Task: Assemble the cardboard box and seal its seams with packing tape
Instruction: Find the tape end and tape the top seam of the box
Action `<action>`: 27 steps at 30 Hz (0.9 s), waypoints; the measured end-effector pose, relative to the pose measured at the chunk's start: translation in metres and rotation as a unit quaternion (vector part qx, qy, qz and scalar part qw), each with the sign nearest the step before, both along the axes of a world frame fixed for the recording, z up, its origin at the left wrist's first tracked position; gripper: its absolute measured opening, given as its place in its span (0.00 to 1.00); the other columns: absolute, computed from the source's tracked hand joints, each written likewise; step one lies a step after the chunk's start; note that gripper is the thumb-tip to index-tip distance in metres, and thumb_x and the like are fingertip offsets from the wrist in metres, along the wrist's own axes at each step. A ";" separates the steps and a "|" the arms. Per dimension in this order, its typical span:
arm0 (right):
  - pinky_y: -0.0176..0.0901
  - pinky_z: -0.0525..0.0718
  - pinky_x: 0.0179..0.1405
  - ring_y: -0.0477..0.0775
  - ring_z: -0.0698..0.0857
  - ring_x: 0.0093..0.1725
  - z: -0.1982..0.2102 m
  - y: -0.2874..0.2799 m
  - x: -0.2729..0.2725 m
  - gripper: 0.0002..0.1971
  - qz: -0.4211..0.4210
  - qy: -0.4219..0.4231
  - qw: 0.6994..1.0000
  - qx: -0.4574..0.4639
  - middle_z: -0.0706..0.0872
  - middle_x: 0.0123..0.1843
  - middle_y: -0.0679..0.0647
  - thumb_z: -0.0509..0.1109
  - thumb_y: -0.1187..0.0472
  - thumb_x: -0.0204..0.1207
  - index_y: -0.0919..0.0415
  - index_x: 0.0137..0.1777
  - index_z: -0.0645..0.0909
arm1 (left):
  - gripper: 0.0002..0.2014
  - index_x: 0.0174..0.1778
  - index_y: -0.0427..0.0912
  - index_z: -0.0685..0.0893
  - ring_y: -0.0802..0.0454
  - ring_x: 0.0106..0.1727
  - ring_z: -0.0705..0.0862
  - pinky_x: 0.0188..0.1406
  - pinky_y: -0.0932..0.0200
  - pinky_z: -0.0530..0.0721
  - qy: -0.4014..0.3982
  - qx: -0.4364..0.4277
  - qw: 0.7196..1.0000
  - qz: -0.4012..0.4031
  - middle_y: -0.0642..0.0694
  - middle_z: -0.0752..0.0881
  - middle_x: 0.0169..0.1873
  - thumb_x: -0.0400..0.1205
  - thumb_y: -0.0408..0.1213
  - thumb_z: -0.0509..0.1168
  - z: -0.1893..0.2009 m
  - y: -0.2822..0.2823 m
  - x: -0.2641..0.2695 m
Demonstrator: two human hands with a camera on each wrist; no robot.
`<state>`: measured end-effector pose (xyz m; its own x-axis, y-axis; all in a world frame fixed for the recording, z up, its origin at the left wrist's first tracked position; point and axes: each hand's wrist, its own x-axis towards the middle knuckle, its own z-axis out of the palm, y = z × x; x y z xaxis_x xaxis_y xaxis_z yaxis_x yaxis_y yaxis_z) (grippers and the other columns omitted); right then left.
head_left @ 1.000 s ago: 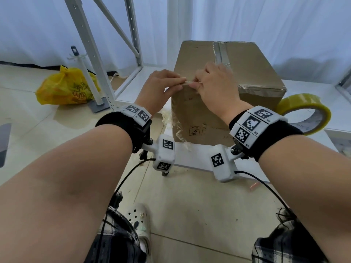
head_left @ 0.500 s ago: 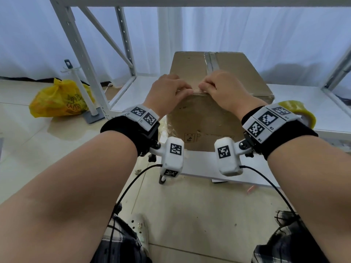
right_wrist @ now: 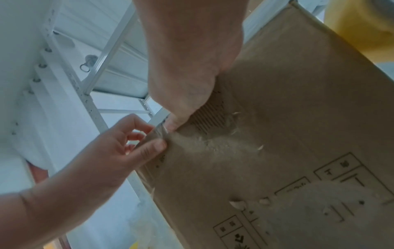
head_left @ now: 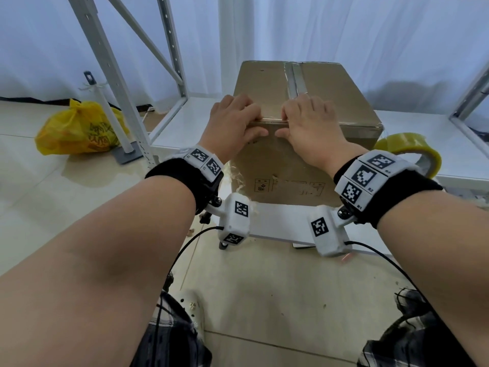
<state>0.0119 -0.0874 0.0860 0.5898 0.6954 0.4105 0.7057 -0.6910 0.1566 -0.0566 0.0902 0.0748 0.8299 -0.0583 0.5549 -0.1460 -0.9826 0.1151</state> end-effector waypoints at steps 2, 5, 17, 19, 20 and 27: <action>0.56 0.68 0.61 0.62 0.72 0.60 -0.001 0.000 -0.002 0.20 -0.010 -0.007 1.000 -0.010 0.73 0.60 0.60 0.62 0.44 0.80 0.59 0.62 0.69 | 0.19 0.55 0.41 0.81 0.41 0.59 0.73 0.59 0.51 0.67 0.011 0.015 1.000 0.003 0.43 0.78 0.58 0.78 0.53 0.66 0.003 -0.002 -0.001; 0.56 0.67 0.63 0.61 0.72 0.61 0.005 -0.003 -0.004 0.22 -0.002 0.011 1.000 -0.010 0.73 0.61 0.58 0.64 0.42 0.79 0.57 0.63 0.70 | 0.18 0.54 0.42 0.82 0.48 0.55 0.72 0.56 0.56 0.67 0.012 -0.014 1.000 -0.007 0.45 0.79 0.55 0.80 0.53 0.64 0.012 -0.006 0.000; 0.57 0.65 0.66 0.60 0.73 0.65 0.015 -0.011 -0.005 0.21 -0.009 0.063 0.998 0.019 0.76 0.62 0.55 0.67 0.41 0.75 0.52 0.61 0.72 | 0.17 0.64 0.51 0.81 0.45 0.63 0.71 0.65 0.51 0.65 0.043 -0.032 0.998 -0.010 0.46 0.77 0.58 0.82 0.51 0.63 0.012 -0.011 -0.003; 0.56 0.64 0.65 0.57 0.76 0.63 0.024 -0.015 -0.002 0.18 -0.001 0.081 0.996 0.047 0.79 0.59 0.52 0.61 0.38 0.79 0.51 0.56 0.76 | 0.17 0.65 0.53 0.82 0.46 0.62 0.71 0.62 0.52 0.64 0.041 -0.034 0.998 -0.014 0.46 0.78 0.56 0.84 0.51 0.59 0.014 -0.017 0.001; 0.55 0.64 0.65 0.56 0.77 0.62 0.027 -0.019 0.000 0.18 -0.004 0.085 0.995 0.057 0.80 0.56 0.51 0.59 0.38 0.79 0.50 0.53 0.77 | 0.16 0.65 0.54 0.83 0.47 0.62 0.72 0.62 0.52 0.64 0.036 -0.042 0.998 -0.013 0.47 0.78 0.56 0.84 0.51 0.59 0.015 -0.020 0.003; 0.58 0.65 0.66 0.60 0.74 0.64 0.021 -0.028 0.005 0.16 -0.027 0.097 0.994 0.037 0.79 0.60 0.54 0.67 0.41 0.76 0.51 0.54 0.74 | 0.15 0.62 0.52 0.86 0.48 0.60 0.73 0.63 0.54 0.64 0.022 -0.085 0.996 -0.031 0.48 0.79 0.53 0.81 0.48 0.66 0.010 -0.021 0.006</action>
<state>0.0171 -0.1155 0.1067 0.6987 0.6331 0.3332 0.6793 -0.7331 -0.0316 -0.0501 0.0691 0.0852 0.8513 -0.0192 0.5244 -0.1978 -0.9373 0.2868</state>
